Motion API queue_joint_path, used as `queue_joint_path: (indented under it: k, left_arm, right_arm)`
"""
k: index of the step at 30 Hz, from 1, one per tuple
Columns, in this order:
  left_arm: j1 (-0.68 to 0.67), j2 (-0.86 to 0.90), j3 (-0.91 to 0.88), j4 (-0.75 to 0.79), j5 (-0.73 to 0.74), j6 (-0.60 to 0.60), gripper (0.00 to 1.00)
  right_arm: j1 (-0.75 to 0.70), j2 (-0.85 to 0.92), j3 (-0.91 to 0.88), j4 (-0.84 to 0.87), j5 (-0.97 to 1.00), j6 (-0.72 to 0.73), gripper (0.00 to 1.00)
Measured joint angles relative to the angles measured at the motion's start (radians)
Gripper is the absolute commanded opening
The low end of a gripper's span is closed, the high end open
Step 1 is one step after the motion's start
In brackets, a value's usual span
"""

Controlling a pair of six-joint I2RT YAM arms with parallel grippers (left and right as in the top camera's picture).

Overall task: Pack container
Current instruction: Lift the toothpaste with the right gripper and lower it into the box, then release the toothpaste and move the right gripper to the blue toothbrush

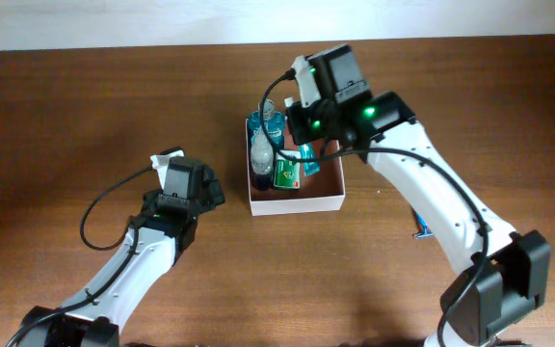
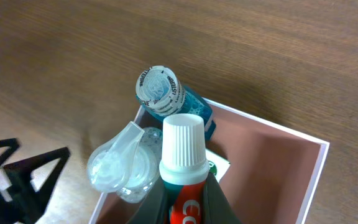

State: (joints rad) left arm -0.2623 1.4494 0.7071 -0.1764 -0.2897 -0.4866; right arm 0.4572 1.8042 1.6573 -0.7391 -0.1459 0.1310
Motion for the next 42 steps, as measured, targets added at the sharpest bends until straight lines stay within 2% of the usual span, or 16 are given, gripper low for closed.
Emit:
queue_joint_path:
  k: [8,34,35,37,42]
  left_arm:
    - [0.0,0.0,0.0,0.0,0.0,0.0,0.99]
    - [0.0,0.0,0.0,0.0,0.0,0.0,0.99]
    - [0.0,0.0,0.0,0.0,0.0,0.0,1.0]
    - [0.0,0.0,0.0,0.0,0.0,0.0,0.99]
    - [0.0,0.0,0.0,0.0,0.0,0.0,0.99]
  right_arm:
    - [0.029,0.083,0.0,-0.002,0.12,0.005,0.09]
    - [0.023,0.142,-0.027,-0.058,0.177,0.106,0.08]
    - [0.022,0.143,-0.027,-0.058,0.179,0.106,0.1]
    - [0.022,0.144,-0.027,-0.058,0.184,0.105,0.31]
    - [0.019,0.144,-0.027,-0.058,0.188,0.108,0.39]
